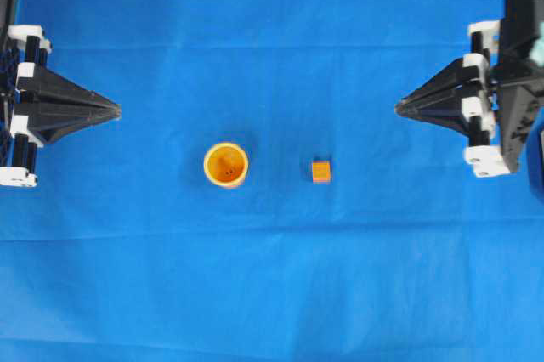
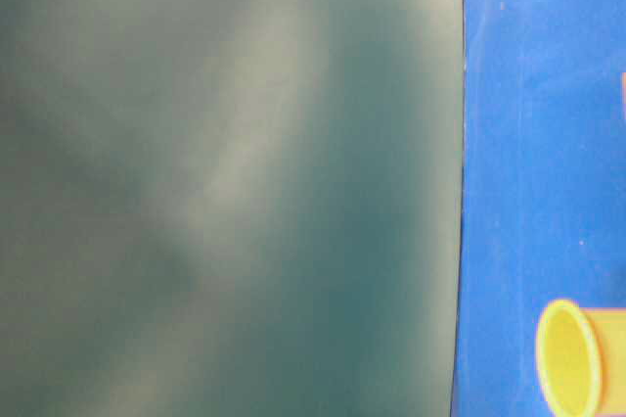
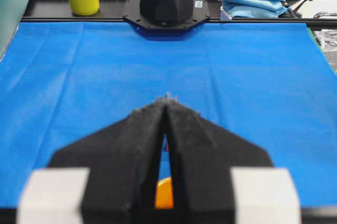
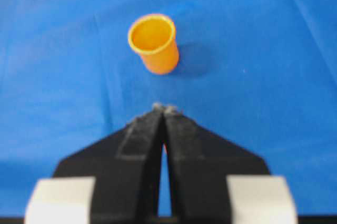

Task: Move the block forward with right arm.
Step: 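Move the right gripper left over the small orange cube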

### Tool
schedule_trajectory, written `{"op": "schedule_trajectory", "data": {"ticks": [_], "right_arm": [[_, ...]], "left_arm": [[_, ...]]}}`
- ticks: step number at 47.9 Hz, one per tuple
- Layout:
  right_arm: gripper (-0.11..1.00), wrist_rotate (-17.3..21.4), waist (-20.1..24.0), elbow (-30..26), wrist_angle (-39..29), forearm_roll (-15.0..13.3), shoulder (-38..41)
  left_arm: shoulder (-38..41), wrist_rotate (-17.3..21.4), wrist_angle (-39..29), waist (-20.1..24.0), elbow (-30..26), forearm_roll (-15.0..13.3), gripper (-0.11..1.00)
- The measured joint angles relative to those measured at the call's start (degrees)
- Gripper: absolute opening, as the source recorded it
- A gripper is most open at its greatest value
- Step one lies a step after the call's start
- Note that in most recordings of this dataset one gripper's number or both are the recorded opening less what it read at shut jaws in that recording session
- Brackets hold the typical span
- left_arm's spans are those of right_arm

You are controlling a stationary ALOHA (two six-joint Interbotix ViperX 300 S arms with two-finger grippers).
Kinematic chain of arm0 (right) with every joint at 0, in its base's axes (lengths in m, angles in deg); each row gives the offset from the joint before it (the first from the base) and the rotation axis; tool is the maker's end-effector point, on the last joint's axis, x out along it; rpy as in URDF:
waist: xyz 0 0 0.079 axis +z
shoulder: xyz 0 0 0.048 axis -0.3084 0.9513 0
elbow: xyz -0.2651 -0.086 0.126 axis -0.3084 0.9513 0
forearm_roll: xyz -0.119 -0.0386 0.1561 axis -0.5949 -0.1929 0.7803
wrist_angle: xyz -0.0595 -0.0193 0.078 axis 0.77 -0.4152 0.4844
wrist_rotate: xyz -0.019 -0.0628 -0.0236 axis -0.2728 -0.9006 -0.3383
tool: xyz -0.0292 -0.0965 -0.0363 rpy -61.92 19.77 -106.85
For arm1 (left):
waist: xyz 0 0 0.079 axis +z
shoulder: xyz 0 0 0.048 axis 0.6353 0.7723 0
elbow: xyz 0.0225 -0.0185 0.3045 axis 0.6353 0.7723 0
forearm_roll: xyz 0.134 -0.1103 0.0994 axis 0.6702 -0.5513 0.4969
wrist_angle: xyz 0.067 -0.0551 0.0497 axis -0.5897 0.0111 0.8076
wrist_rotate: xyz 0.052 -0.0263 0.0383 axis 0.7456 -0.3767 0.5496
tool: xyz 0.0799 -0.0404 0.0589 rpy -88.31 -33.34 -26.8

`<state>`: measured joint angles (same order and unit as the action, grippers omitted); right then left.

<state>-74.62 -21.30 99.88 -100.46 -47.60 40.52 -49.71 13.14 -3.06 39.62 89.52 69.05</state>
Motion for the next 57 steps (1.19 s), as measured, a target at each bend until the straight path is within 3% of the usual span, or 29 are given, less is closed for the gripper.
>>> {"op": "schedule_trajectory", "data": {"ticks": [5, 12, 17, 27, 43, 57], "right_arm": [[0.08, -0.4, 0.0, -0.9, -0.6, -0.1, 2.2], [0.35, -0.6, 0.0, -2.5, -0.7, -0.1, 6.4], [0.45, -0.9, 0.0, -3.8, -0.8, -0.9, 9.5], [0.47, -3.0, 0.4, -8.2, -3.2, -2.6, 17.2], [0.48, -9.2, 2.7, -14.2, -6.0, -2.8, 29.4], [0.58, -9.8, 3.4, -15.7, -6.2, -2.8, 36.0]], "left_arm": [[0.0, 0.0, 0.1, -0.1, 0.0, 0.0, 0.01], [0.0, 0.0, 0.0, 0.0, 0.0, 0.0, 0.01], [0.0, 0.1, 0.0, 0.0, 0.0, 0.0, 0.01], [0.0, 0.1, 0.0, -0.1, 0.0, 0.1, 0.01], [0.0, 0.1, 0.1, 0.0, 0.0, 0.0, 0.01], [0.0, 0.1, 0.1, 0.0, -0.2, 0.0, 0.01]]}}
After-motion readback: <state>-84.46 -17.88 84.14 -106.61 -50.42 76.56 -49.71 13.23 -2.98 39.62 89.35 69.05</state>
